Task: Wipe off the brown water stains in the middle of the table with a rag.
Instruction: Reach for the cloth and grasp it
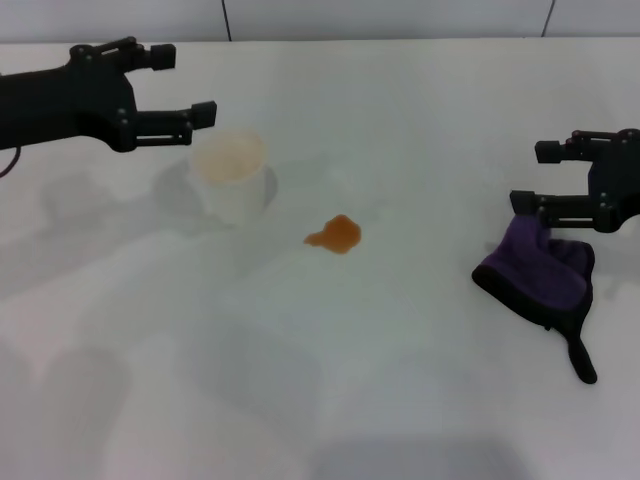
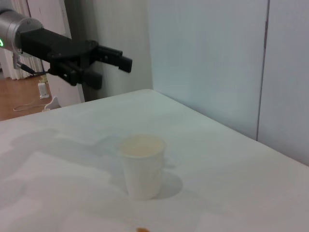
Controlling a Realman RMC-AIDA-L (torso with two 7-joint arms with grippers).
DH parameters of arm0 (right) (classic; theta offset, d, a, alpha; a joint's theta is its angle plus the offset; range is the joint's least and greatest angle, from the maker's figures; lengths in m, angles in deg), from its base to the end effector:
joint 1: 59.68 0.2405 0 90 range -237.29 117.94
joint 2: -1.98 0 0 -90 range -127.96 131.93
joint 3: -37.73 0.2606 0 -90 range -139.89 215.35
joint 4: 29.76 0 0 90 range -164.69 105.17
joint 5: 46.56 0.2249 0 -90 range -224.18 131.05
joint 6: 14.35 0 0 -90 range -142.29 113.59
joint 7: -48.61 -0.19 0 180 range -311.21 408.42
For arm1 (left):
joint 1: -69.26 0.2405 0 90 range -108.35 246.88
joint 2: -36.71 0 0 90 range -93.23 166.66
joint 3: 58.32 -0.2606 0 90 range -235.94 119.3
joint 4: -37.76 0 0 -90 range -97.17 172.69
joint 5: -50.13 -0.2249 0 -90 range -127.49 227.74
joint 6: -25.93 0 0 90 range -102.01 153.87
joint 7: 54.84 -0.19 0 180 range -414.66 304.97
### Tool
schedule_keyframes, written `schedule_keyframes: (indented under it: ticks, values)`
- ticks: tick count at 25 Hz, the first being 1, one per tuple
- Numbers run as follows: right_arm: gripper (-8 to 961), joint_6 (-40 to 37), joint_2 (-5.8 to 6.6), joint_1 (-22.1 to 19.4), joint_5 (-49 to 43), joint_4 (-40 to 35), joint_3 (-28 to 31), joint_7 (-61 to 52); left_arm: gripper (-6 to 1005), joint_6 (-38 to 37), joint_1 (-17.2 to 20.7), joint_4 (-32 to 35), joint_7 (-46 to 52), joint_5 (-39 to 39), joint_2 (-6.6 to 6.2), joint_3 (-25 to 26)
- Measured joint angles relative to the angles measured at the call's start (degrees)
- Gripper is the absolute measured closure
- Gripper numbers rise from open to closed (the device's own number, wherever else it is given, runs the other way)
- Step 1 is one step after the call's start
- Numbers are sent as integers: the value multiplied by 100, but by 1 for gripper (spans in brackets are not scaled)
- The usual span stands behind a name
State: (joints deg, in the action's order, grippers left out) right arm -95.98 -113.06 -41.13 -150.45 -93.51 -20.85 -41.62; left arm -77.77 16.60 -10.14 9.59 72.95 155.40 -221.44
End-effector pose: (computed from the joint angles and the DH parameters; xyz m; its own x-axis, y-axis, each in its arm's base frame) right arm 0.2489 0.3698 0.0223 0.8951 -0.2211 -0.3871 -0.3681 -0.8564 -0.3622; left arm -0.2315 0.4071 0.0314 0.8672 0.1189 0.4836 0.3204 -0.8766 -0.3591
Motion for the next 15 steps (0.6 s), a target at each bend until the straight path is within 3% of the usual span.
schedule_keyframes:
  ticks: [15]
  values:
    - [218, 36, 0, 88, 1, 213, -47, 22, 117, -733, -71, -176, 177, -778, -68, 0]
